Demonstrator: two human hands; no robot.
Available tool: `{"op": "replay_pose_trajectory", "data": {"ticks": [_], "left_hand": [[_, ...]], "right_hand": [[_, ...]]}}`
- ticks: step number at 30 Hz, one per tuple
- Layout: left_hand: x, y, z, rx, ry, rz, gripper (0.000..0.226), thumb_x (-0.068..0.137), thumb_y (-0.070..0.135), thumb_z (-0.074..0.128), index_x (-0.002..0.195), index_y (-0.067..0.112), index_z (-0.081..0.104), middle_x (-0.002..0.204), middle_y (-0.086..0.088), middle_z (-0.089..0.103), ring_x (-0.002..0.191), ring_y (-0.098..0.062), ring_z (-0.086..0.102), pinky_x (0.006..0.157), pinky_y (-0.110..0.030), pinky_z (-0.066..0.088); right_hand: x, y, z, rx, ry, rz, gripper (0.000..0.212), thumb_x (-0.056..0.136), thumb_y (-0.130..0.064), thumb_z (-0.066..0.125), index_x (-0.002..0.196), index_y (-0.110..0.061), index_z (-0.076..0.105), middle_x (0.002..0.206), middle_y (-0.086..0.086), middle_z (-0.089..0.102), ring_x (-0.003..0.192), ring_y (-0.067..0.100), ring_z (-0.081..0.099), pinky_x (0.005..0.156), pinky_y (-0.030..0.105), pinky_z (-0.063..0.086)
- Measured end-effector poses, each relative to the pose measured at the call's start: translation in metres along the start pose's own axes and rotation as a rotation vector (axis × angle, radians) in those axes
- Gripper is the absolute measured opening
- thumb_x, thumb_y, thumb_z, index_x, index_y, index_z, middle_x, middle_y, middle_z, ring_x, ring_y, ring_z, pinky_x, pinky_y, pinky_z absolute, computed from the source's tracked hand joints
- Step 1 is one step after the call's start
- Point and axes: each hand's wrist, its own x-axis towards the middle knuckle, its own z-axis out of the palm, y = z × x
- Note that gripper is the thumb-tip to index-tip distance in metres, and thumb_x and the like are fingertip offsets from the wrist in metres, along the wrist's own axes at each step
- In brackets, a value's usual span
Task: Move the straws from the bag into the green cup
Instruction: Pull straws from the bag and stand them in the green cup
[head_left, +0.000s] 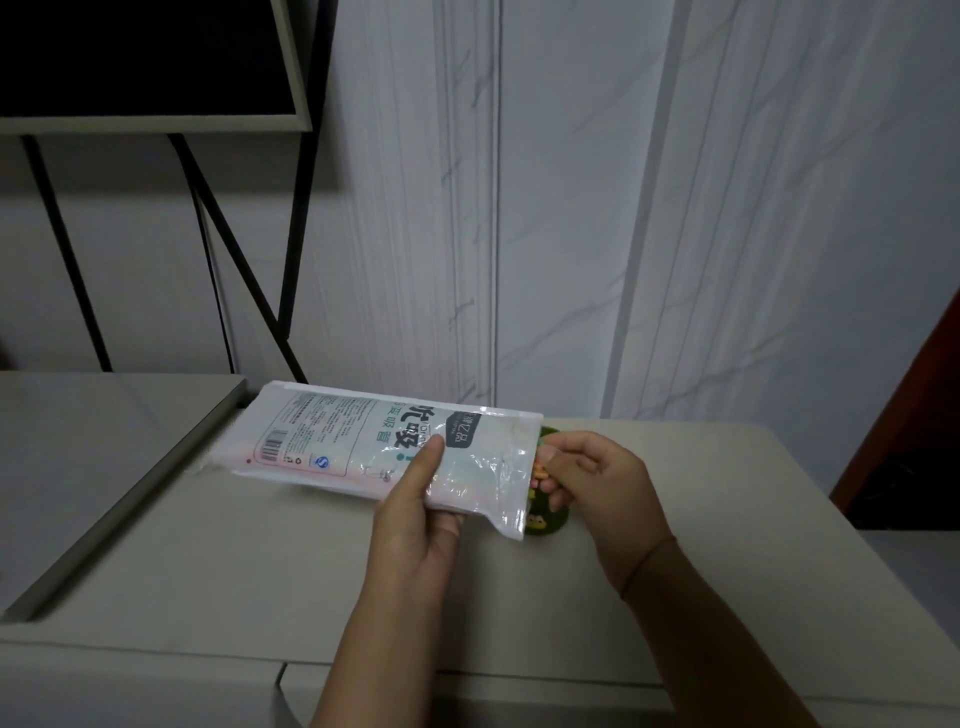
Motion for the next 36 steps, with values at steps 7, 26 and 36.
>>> {"op": "replay_pose_trajectory", "data": {"ticks": [7, 26, 36], "left_hand": [[0.005, 0.013, -0.011, -0.075, 0.049, 0.039, 0.047, 0.085, 0.0, 0.061, 0.129, 0.017, 0.054, 0.111, -0.008, 0.071, 0.108, -0.025, 0.066, 0.101, -0.055, 0.045], [0.005, 0.002, -0.016, -0.137, 0.037, 0.011, 0.056, 0.081, 0.001, 0.064, 0.134, 0.015, 0.051, 0.118, -0.012, 0.069, 0.112, -0.03, 0.064, 0.103, -0.06, 0.04], [0.008, 0.012, -0.024, -0.106, 0.12, 0.064, 0.023, 0.086, 0.0, 0.061, 0.101, 0.018, 0.058, 0.083, -0.002, 0.075, 0.09, -0.019, 0.068, 0.083, -0.045, 0.055]], "right_hand": [[0.001, -0.015, -0.028, 0.069, 0.081, 0.037, 0.011, 0.087, 0.001, 0.057, 0.083, -0.002, 0.066, 0.052, 0.005, 0.059, 0.042, 0.006, 0.053, 0.044, 0.014, 0.046], [-0.01, -0.016, -0.007, 0.016, 0.019, -0.085, 0.013, 0.082, -0.001, 0.065, 0.086, -0.013, 0.07, 0.057, 0.0, 0.062, 0.047, 0.005, 0.052, 0.049, 0.017, 0.048], [0.002, -0.013, -0.013, 0.517, 0.048, 0.084, 0.01, 0.088, 0.0, 0.053, 0.091, -0.002, 0.062, 0.07, 0.004, 0.054, 0.05, 0.003, 0.052, 0.049, 0.013, 0.045]]}}
